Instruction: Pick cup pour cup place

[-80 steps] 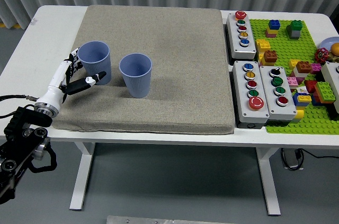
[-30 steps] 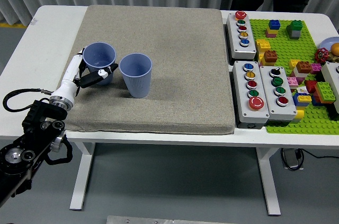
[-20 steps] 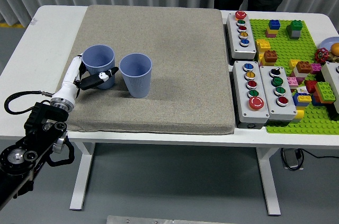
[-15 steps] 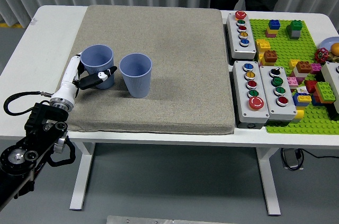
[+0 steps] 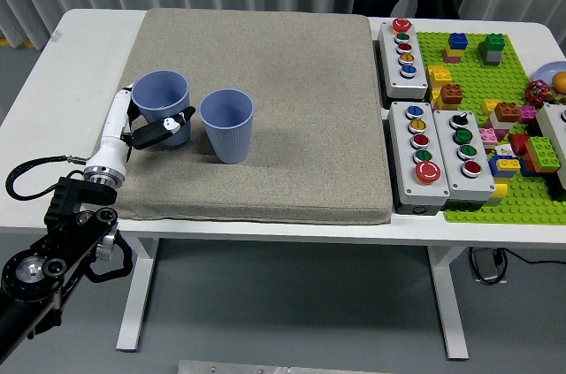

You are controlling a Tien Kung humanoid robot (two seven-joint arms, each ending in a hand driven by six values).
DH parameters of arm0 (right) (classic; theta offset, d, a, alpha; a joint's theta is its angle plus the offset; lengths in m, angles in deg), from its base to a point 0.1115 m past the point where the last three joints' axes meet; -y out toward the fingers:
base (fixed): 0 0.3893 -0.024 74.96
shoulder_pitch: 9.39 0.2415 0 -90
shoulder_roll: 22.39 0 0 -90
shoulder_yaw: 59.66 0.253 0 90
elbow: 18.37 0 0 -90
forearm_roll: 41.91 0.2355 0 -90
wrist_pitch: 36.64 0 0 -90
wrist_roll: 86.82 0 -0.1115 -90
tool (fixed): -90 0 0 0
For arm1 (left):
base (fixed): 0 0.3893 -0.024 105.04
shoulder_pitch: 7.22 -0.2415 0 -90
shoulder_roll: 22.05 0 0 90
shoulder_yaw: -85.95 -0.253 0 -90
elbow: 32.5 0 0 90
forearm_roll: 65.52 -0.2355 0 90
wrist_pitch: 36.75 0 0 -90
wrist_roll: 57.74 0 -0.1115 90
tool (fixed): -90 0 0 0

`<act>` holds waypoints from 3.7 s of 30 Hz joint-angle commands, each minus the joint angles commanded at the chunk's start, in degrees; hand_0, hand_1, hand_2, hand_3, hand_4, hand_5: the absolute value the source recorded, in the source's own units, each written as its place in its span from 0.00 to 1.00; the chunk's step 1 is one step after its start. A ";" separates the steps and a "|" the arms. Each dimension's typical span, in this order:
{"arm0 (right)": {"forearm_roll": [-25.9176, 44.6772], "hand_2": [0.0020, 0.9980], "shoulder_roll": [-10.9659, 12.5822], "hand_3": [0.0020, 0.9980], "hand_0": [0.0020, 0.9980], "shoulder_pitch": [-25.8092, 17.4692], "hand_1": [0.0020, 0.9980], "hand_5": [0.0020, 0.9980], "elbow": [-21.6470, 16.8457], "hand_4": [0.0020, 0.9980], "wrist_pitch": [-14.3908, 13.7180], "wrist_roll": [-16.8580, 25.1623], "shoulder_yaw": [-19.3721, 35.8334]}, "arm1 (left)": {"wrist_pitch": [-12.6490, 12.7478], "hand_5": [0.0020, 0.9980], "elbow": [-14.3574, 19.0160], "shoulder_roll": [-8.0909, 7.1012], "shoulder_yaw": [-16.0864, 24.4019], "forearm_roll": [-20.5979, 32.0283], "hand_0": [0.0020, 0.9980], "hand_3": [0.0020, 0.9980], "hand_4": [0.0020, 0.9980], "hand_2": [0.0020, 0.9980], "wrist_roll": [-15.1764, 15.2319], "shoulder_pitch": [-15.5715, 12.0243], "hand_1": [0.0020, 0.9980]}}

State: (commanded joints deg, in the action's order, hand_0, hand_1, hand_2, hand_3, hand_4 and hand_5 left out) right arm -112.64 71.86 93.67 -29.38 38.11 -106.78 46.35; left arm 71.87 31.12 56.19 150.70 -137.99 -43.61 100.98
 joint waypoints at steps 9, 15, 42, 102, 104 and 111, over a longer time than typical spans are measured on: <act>0.11 0.59 0.24 0.57 0.68 0.07 0.63 0.19 0.05 0.00 -0.01 0.25 0.02 | 0.26 0.06 4.29 -3.56 0.54 -13.59 0.40 0.49 0.73 0.49 -2.97 1.74 0.44; 0.62 0.59 0.37 0.57 0.68 0.37 0.63 0.19 0.07 0.00 -0.16 0.40 -0.18 | -0.23 0.06 3.24 -5.92 -0.32 -25.80 0.40 0.49 0.74 0.48 -5.85 5.07 0.43; 2.28 0.59 0.71 0.57 0.68 0.89 0.63 0.17 0.12 0.00 -0.68 0.72 -1.14 | -0.43 0.08 6.11 -13.12 -7.72 -52.99 0.40 0.48 0.75 0.48 -8.55 13.12 0.42; 2.56 0.59 0.66 0.57 0.68 0.68 0.63 0.17 0.13 0.00 -0.82 0.59 -1.15 | 6.76 0.14 5.37 -18.81 -18.55 -57.52 0.41 0.48 0.74 0.47 -10.17 17.28 0.42; 2.55 0.59 0.68 0.57 0.68 0.70 0.63 0.17 0.13 0.00 -0.80 0.62 -1.11 | 6.79 0.14 5.39 -18.97 -18.84 -57.52 0.41 0.48 0.74 0.47 -10.25 17.50 0.42; 2.74 0.59 0.71 0.57 0.68 0.88 0.63 0.17 0.13 0.00 -0.84 0.63 -1.18 | 7.33 0.14 5.29 -19.53 -19.75 -57.52 0.41 0.48 0.74 0.47 -10.74 18.12 0.42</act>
State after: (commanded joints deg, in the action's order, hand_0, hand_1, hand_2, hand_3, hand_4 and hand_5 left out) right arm -109.90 72.56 94.55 -29.25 37.27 -106.15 45.17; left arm 79.20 36.41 36.66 130.95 -195.52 -54.35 119.10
